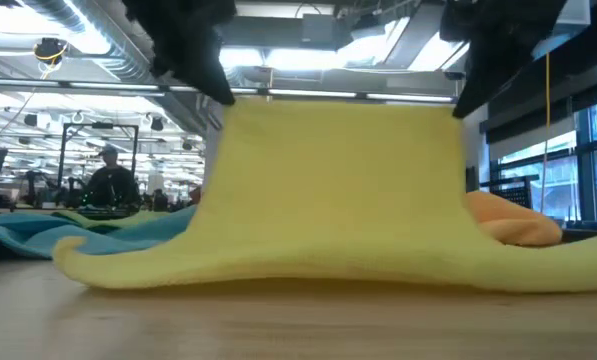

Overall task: Roll microfiber towels into tight, uniform cylinder then place into a basket
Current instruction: Fold the yellow microfiber towel

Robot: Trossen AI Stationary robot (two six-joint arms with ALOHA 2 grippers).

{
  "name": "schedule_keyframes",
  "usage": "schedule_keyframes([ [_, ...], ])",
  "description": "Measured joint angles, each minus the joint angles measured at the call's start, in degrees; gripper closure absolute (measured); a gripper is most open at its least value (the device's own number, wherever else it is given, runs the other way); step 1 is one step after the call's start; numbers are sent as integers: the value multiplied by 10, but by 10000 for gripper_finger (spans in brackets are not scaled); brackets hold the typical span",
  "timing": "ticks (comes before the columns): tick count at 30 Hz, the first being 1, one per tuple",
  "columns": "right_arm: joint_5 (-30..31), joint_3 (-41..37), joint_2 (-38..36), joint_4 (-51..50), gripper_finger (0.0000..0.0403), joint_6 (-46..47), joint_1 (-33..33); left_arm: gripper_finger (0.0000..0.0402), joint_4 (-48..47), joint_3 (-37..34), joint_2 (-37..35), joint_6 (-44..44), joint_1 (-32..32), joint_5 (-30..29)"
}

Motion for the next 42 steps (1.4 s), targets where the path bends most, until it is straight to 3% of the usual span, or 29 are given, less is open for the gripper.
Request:
schedule_keyframes([
  [7, 25, 0, 0, 22, 402, -61, -40, 402, 16, -12, 1, 34, 35, 0],
  [12, -43, 0, 0, 28, 402, -86, -32, 402, 46, -12, 1, 79, 10, 40],
  [21, -94, -1, 3, 33, 402, -34, 46, 402, 51, -14, 5, 75, -88, 50],
  [25, -97, -33, 7, 102, 402, -12, 89, 402, 96, -32, 26, 75, -128, 51],
  [29, -137, -85, 10, 193, 402, 4, 123, 402, 128, -48, 64, 75, -154, 72],
  [42, -173, -179, 15, 330, 402, 90, 216, 402, 146, -48, 138, 24, -223, 130],
])
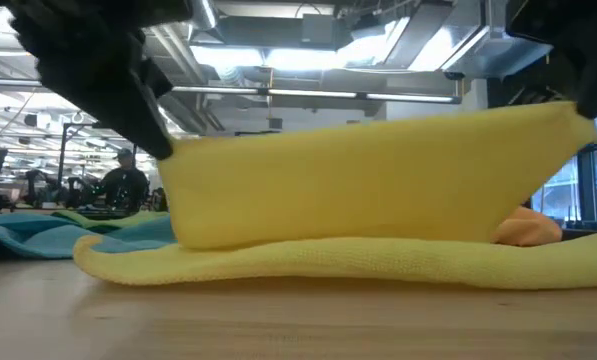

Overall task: Roll microfiber towels into tight, uniform cylinder then place into a basket
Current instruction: Fold the yellow microfiber towel

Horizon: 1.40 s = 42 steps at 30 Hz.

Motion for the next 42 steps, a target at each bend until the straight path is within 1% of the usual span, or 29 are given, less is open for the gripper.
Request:
schedule_keyframes([
  [8, -1, -52, 16, 142, 402, 24, 40, 402, 7, 0, 0, -7, -26, 1],
  [12, -2, -62, 41, 179, 396, 32, 47, 402, 14, 0, 0, -9, -27, 7],
  [17, -6, -63, 76, 206, 366, 32, 47, 402, 28, 0, 0, -7, -27, 22],
  [20, -21, -63, 93, 224, 342, 24, 47, 402, 29, 0, 0, -8, -27, 31],
  [25, -28, -63, 101, 226, 298, 17, 47, 397, 35, 0, 1, -9, -27, 55],
  [30, -23, -63, 101, 226, 272, 2, 42, 364, 65, 0, 9, -5, -29, 75],
  [37, -7, -63, 101, 226, 270, -17, 20, 290, 61, 0, 14, -5, -29, 96],
  [39, -7, -63, 101, 226, 270, -25, 12, 272, 61, 0, 13, -1, -29, 89],
  [40, -5, -63, 101, 226, 270, -29, 7, 266, 61, 0, 12, 3, -29, 79],
  [42, 17, -63, 101, 224, 270, -31, -2, 260, 60, 0, 12, 8, -28, 49],
])
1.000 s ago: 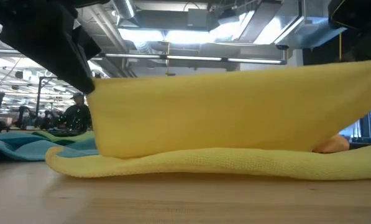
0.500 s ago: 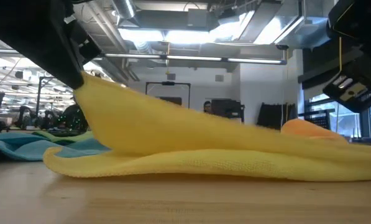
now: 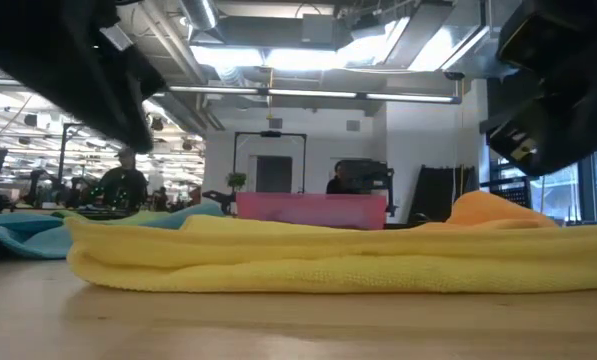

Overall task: Roll microfiber towels into tight, uniform cylinder then place into a basket
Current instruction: Fold the yellow microfiber towel

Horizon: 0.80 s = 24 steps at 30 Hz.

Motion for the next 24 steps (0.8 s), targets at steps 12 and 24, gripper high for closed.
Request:
schedule_keyframes([
  [12, 74, 0, 48, -29, 270, -15, -56, 257, 91, 0, 60, 49, 86, -68],
  [24, 203, 3, 138, -53, 270, 2, -114, 257, 115, 2, 142, 27, 179, -1],
])
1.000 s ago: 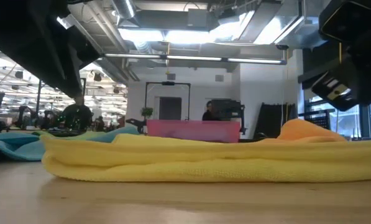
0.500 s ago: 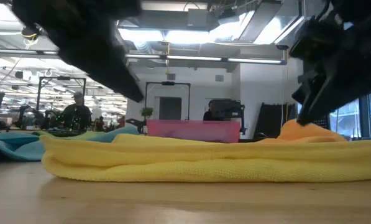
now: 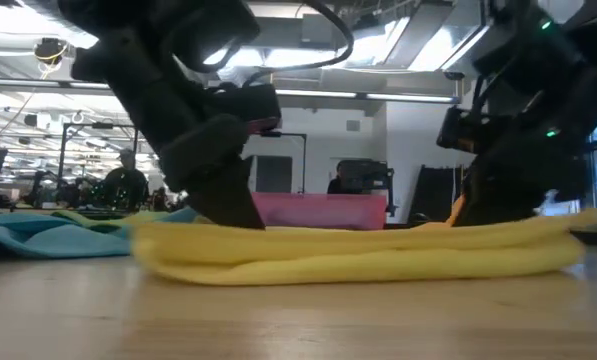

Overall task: Roll microfiber towels into tight, uniform cylinder then place into a basket
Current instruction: Fold the yellow microfiber towel

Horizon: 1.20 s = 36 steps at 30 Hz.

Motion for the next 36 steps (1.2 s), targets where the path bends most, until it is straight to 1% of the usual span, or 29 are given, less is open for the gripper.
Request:
schedule_keyframes([
  [3, 40, 0, -1, -4, 270, -2, -26, 257, 19, -1, -1, 6, 8, 1],
  [6, 47, 3, -1, -9, 270, -19, -49, 257, 34, 10, -3, 27, 11, 1],
  [11, 12, 24, -14, -41, 269, -57, -62, 257, 35, 29, -3, 58, 11, 1],
  [14, -3, 49, -46, -78, 269, -72, -60, 257, 34, 36, -3, 65, 11, 0],
  [19, -26, 79, -105, -181, 269, -68, -43, 257, 35, 40, -4, 65, 11, -1],
  [23, -27, 87, -159, -282, 269, -26, -17, 257, 51, 40, -4, 66, 11, -2],
  [26, -27, 87, -191, -363, 269, 23, 0, 257, 94, 40, -4, 82, 12, -2],
  [29, -27, 85, -196, -413, 269, 60, 15, 257, 170, 40, -4, 117, 13, 0],
  [32, -46, 64, -193, -394, 270, 63, 25, 257, 242, 41, 0, 151, 21, 26],
  [34, -72, 45, -188, -371, 276, 63, 29, 257, 253, 41, 1, 155, 29, 44],
  [36, -89, 25, -182, -345, 287, 62, 31, 257, 246, 51, 10, 151, 36, 47],
])
